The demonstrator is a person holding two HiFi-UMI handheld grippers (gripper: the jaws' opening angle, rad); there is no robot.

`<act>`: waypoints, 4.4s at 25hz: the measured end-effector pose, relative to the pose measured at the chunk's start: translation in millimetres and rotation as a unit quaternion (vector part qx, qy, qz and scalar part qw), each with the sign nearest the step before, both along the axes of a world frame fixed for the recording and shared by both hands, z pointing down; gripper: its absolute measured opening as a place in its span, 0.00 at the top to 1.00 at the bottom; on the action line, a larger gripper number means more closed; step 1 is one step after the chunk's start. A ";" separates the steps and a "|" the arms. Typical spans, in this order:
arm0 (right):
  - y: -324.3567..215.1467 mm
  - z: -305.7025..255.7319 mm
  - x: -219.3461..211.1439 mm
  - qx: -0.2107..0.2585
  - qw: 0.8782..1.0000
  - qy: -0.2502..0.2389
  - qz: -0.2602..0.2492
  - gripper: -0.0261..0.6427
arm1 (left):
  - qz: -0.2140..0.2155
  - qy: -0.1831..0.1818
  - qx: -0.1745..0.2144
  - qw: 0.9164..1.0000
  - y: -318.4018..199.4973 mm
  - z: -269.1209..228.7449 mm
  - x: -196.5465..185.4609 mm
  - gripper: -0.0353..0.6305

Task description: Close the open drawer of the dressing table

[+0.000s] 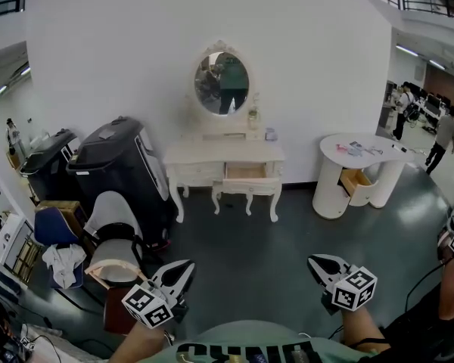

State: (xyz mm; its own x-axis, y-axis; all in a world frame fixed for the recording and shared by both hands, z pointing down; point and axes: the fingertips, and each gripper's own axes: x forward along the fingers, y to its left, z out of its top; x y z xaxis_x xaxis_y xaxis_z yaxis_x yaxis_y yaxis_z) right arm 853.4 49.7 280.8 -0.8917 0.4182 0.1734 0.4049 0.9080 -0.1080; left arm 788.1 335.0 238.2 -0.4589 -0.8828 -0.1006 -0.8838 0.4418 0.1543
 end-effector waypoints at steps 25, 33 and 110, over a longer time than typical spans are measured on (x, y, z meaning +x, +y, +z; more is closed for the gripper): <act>-1.3 20.9 -30.3 -0.023 0.997 0.008 -0.068 0.94 | -0.025 0.017 -0.010 0.999 -14.7 17.6 -6.9 0.94; 78.0 1.1 -106.1 -0.005 0.998 -0.003 -0.057 0.94 | -0.006 0.003 0.005 1.000 58.8 5.3 -92.2 0.94; 154.1 -6.3 -713.5 0.015 0.996 0.021 -0.081 0.94 | 0.023 0.010 0.016 1.000 111.6 10.7 -693.6 0.94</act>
State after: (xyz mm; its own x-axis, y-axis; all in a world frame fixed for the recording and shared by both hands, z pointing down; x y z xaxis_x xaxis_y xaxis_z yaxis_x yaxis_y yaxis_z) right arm 139.8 203.9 274.4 -0.8044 0.5502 0.2239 0.5422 0.8341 -0.1017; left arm 94.5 446.7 249.0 -0.4193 -0.8997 -0.1212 -0.9000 0.3944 0.1855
